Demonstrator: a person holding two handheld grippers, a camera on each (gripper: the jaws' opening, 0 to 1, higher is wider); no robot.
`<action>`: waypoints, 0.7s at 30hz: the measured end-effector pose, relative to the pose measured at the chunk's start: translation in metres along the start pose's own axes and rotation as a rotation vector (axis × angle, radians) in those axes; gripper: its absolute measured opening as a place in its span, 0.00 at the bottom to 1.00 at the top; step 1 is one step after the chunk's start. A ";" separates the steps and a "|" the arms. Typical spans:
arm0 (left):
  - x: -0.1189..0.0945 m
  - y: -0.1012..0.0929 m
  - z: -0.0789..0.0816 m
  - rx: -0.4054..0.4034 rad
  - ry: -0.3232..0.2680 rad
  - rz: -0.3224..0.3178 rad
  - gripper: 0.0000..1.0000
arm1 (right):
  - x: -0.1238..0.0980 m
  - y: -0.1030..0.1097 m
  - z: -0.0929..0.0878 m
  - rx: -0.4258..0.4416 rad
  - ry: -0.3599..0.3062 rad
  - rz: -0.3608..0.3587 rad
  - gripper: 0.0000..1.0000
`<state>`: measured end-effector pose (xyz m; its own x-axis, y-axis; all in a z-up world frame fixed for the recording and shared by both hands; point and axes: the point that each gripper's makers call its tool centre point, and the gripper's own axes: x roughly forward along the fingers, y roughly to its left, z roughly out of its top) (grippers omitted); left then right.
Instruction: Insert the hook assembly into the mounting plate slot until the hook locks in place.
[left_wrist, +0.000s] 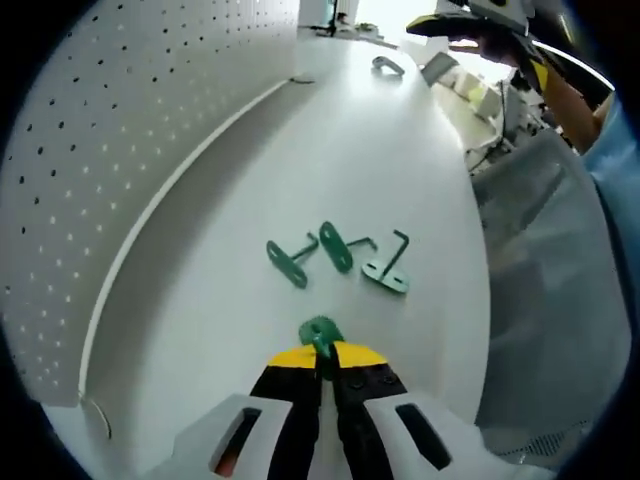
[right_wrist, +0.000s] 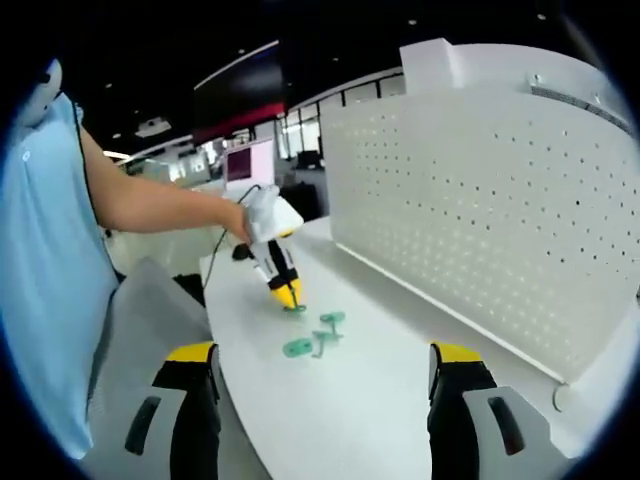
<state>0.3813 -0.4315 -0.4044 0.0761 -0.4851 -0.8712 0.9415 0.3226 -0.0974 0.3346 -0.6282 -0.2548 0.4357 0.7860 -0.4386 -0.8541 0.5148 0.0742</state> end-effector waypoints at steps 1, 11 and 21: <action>-0.001 0.000 0.000 0.002 -0.004 0.007 0.04 | 0.000 0.000 0.001 -0.002 -0.002 -0.001 0.87; -0.015 -0.002 0.009 -0.024 -0.085 0.059 0.04 | -0.006 0.000 0.012 -0.032 -0.014 -0.013 0.87; -0.031 -0.007 0.021 -0.044 -0.182 0.111 0.04 | -0.009 0.000 0.017 -0.052 -0.011 -0.022 0.87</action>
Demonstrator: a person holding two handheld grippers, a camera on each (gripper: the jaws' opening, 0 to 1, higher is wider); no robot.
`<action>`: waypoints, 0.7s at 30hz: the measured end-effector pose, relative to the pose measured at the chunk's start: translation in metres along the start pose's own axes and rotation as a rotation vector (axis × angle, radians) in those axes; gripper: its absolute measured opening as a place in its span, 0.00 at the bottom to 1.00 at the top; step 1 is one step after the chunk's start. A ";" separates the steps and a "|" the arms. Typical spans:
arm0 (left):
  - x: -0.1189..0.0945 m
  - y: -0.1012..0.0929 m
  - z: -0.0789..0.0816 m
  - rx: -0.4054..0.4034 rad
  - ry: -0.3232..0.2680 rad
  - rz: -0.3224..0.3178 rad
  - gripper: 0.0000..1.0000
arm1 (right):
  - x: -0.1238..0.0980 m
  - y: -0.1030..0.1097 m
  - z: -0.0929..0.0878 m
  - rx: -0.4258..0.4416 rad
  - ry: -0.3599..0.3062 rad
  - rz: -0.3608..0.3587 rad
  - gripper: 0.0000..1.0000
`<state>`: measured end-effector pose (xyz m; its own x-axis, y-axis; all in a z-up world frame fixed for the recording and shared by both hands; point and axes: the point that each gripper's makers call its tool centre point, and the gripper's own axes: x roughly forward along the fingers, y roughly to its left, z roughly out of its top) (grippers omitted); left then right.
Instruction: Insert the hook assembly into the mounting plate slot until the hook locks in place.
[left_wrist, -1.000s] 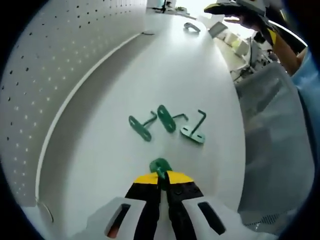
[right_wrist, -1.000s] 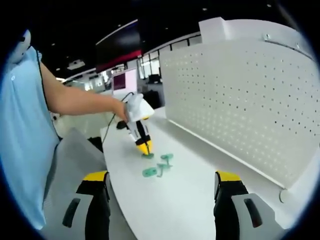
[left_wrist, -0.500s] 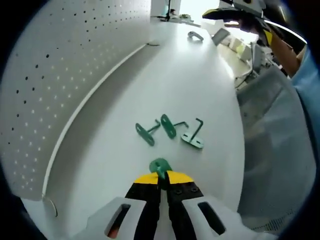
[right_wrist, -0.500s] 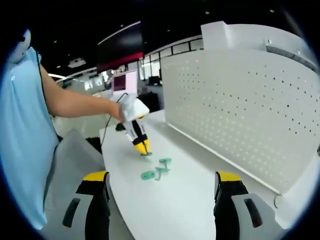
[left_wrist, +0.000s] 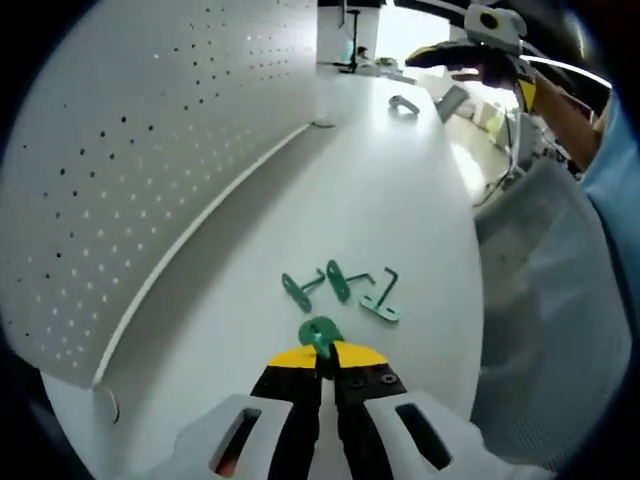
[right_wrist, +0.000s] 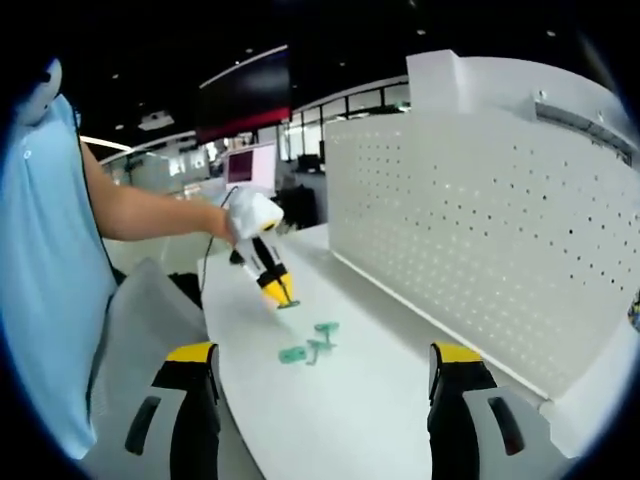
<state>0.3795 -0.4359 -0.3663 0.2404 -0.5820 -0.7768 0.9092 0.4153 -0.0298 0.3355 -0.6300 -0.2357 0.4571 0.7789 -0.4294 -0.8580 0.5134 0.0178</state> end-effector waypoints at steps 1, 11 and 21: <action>-0.002 0.001 0.003 -0.006 -0.017 0.012 0.04 | 0.000 0.000 0.000 -0.003 0.001 0.000 0.87; -0.019 0.009 0.024 -0.028 -0.147 0.124 0.04 | -0.001 0.002 0.009 -0.023 -0.004 -0.002 0.87; -0.047 0.024 0.051 -0.051 -0.306 0.270 0.04 | -0.004 0.001 0.016 -0.042 -0.015 -0.013 0.88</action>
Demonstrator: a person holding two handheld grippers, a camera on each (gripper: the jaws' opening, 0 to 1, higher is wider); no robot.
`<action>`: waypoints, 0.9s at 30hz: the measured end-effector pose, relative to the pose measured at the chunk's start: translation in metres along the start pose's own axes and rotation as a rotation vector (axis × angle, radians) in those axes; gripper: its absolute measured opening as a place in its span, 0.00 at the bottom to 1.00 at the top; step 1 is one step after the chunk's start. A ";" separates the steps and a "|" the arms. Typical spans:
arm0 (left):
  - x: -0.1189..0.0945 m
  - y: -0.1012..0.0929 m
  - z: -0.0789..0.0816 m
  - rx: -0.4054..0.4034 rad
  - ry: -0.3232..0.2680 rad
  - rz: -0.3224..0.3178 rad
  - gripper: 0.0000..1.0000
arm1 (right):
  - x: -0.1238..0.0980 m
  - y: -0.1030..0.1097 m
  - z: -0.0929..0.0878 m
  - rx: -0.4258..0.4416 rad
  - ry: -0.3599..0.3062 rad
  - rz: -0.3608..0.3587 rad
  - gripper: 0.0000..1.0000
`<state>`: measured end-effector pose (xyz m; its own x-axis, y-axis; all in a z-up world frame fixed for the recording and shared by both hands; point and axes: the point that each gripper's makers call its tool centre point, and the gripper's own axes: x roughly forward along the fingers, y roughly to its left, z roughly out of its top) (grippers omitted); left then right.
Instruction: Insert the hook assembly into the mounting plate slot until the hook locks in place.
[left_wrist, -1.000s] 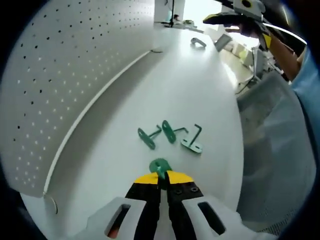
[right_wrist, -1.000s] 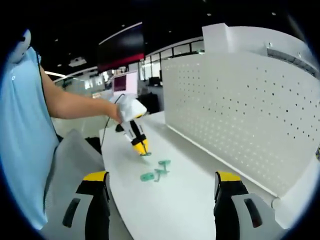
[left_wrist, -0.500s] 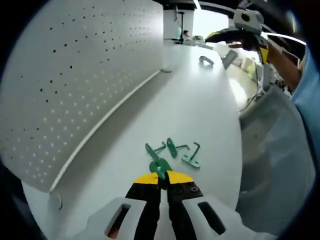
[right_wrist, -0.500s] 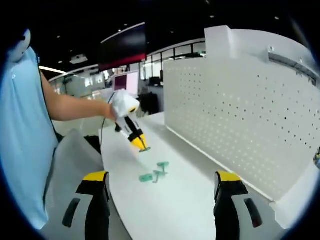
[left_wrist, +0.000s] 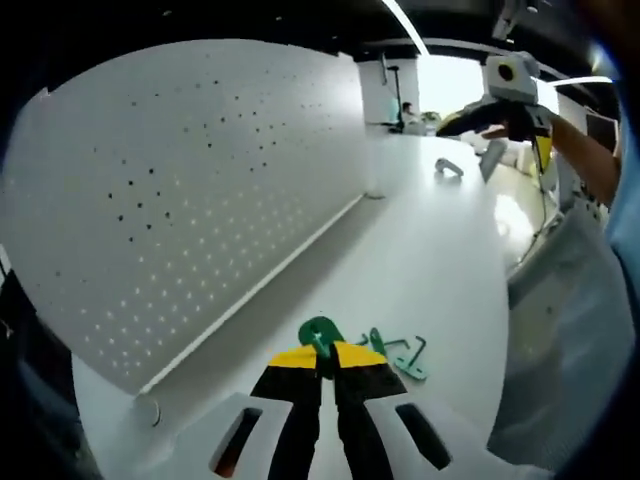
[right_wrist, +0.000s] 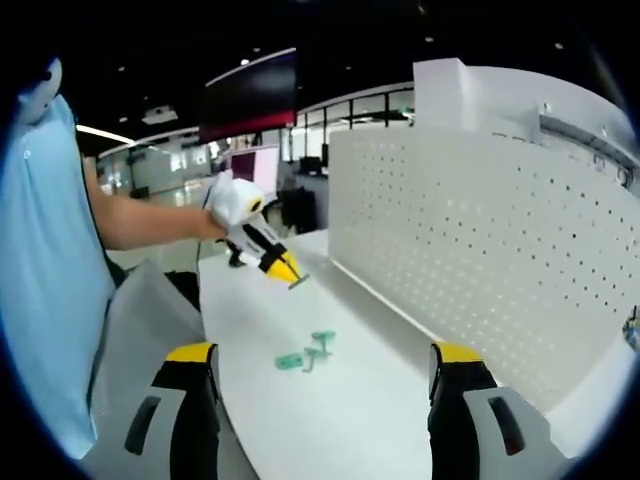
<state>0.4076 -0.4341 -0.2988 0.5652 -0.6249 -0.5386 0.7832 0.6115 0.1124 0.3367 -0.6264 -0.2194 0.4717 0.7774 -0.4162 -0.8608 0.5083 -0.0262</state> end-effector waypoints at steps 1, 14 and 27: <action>-0.001 0.001 0.002 -0.004 -0.010 0.008 0.04 | 0.000 0.000 0.000 -0.001 0.000 -0.001 0.88; -0.025 0.029 0.036 -0.057 -0.188 0.171 0.03 | -0.006 -0.005 0.006 -0.009 -0.015 -0.030 0.88; -0.058 0.058 0.079 -0.089 -0.353 0.303 0.03 | -0.009 -0.011 0.013 -0.017 -0.040 -0.060 0.88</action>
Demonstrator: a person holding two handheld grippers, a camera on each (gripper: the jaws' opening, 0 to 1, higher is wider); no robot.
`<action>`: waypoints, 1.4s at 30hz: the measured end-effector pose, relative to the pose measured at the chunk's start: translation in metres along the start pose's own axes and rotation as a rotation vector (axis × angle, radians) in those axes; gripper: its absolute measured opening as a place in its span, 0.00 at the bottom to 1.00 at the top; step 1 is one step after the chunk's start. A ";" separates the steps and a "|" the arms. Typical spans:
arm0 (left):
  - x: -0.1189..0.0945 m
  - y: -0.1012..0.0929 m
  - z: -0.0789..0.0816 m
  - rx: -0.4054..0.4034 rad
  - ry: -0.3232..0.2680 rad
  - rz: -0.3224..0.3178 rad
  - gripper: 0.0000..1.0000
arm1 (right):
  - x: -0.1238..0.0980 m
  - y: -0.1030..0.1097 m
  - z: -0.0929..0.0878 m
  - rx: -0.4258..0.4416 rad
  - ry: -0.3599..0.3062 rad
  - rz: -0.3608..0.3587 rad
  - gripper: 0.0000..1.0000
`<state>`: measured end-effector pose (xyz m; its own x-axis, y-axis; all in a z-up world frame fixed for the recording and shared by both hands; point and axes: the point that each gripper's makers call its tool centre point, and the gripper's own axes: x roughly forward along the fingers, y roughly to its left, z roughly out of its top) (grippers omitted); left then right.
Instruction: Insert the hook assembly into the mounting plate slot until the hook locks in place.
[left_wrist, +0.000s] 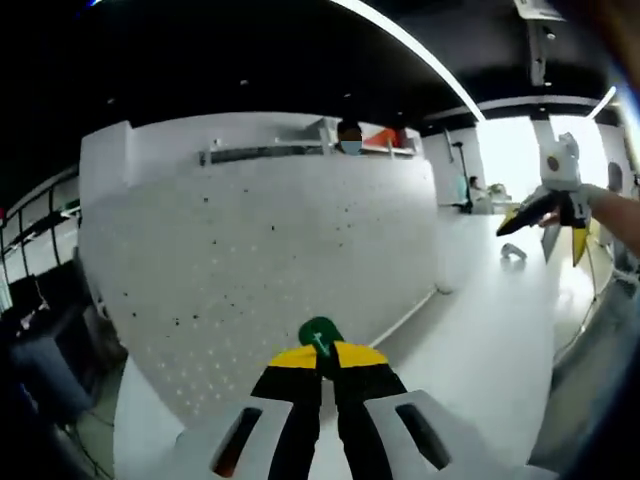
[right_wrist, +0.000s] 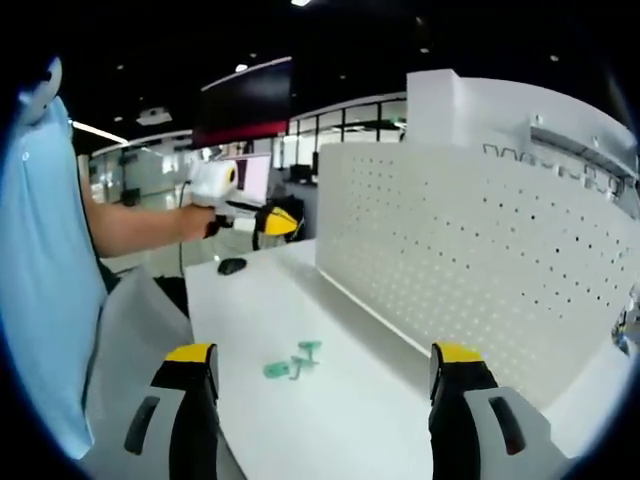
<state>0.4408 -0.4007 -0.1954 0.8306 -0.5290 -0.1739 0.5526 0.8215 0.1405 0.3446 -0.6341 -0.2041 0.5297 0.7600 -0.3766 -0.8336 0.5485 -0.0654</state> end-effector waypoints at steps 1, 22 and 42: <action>0.000 0.002 0.002 0.001 -0.007 0.010 0.03 | -0.001 -0.001 0.001 0.001 -0.005 -0.003 0.89; 0.011 0.063 0.032 -0.044 -0.099 0.193 0.03 | -0.009 -0.023 0.013 0.007 -0.103 -0.099 0.90; 0.028 0.102 0.081 0.040 -0.195 0.324 0.03 | -0.019 -0.039 0.024 0.023 -0.214 -0.183 0.92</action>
<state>0.5262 -0.3488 -0.1071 0.9580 -0.2772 0.0741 0.2585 0.9458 0.1965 0.3705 -0.6615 -0.1717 0.6944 0.7023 -0.1567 -0.7183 0.6896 -0.0922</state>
